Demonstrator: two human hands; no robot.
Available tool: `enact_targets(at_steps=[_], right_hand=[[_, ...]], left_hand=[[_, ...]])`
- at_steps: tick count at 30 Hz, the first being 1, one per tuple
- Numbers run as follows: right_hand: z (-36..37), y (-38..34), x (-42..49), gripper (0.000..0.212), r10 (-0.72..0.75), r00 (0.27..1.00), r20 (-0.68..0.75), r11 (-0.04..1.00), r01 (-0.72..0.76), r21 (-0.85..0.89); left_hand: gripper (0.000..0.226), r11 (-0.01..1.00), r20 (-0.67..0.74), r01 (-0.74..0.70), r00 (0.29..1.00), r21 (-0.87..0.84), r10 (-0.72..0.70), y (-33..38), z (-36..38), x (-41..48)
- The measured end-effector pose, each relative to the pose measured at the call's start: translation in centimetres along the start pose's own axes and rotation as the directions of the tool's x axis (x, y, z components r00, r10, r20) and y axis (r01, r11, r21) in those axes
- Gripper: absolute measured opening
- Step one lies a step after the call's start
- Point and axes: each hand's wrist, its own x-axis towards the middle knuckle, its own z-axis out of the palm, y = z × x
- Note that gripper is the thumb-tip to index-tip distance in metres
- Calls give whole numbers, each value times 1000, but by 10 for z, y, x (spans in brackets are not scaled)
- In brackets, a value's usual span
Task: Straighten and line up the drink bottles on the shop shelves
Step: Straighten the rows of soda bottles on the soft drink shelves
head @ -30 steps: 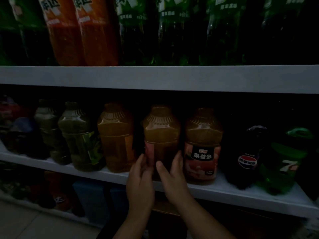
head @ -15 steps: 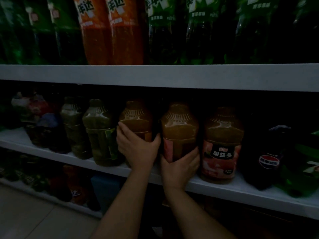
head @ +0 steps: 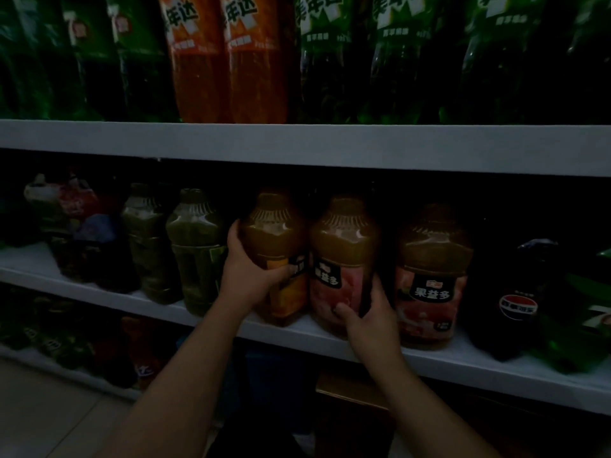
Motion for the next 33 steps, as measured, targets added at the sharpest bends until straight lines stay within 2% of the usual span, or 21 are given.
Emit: enact_targets(at_steps=[3, 5, 7, 9, 11, 13, 16, 19, 21, 22, 24, 26, 28, 33], right_hand=[[-11, 3, 2, 75, 7, 997, 79, 999, -11, 51], [-9, 0, -1, 82, -7, 997, 76, 999, 3, 48], [-3, -6, 1, 97, -2, 999, 34, 999, 0, 53], [1, -11, 5, 103, 11, 1000, -17, 999, -10, 50], [3, -10, 8, 96, 11, 998, -63, 999, -9, 44], [3, -7, 8, 87, 11, 996, -85, 999, -8, 33], [-2, -3, 10, 81, 31, 998, -50, 999, -30, 19], [-12, -1, 16, 74, 47, 997, 65, 996, -51, 72], [-15, -2, 16, 70, 24, 994, 106, 998, -30, 62], [-13, -1, 14, 69, 4, 996, 88, 999, -7, 34], [-4, -1, 6, 76, -43, 999, -25, 997, 41, -63], [10, -4, -3, 90, -64, 991, -120, 991, 49, -121], [19, -6, -4, 104, -58, 986, -156, 989, 36, -140], [23, 1, 3, 109, -48, 980, -192, 992, 24, -123]], left_hand=[[129, 999, 142, 37, 989, -23, -33, 1, -11, 4], [124, 997, 170, 65, 984, -52, -56, 0, -9, -1], [118, 996, 56, 91, 994, -8, -91, -1, 4, -12], [120, 986, -76, 131, 989, 103, -123, -3, 21, -26], [121, 969, -151, 151, 981, 194, -123, -8, 32, -35], [99, 972, -171, 115, 982, 203, -80, -17, 30, -35], [69, 985, -81, 117, 991, 126, -108, -27, 16, -28], [62, 978, 96, 208, 974, -16, -205, -32, -10, -16], [60, 973, 167, 226, 962, -55, -214, -34, -23, -12], [62, 977, 158, 210, 967, -45, -201, -34, -24, -13], [73, 987, 47, 159, 986, 28, -160, -30, -12, -22], [94, 990, -57, 132, 990, 41, -130, -22, 9, -31], [114, 991, -120, 130, 985, 14, -127, -17, 28, -31], [123, 994, -282, 81, 958, 72, -58, -23, 42, -27]])
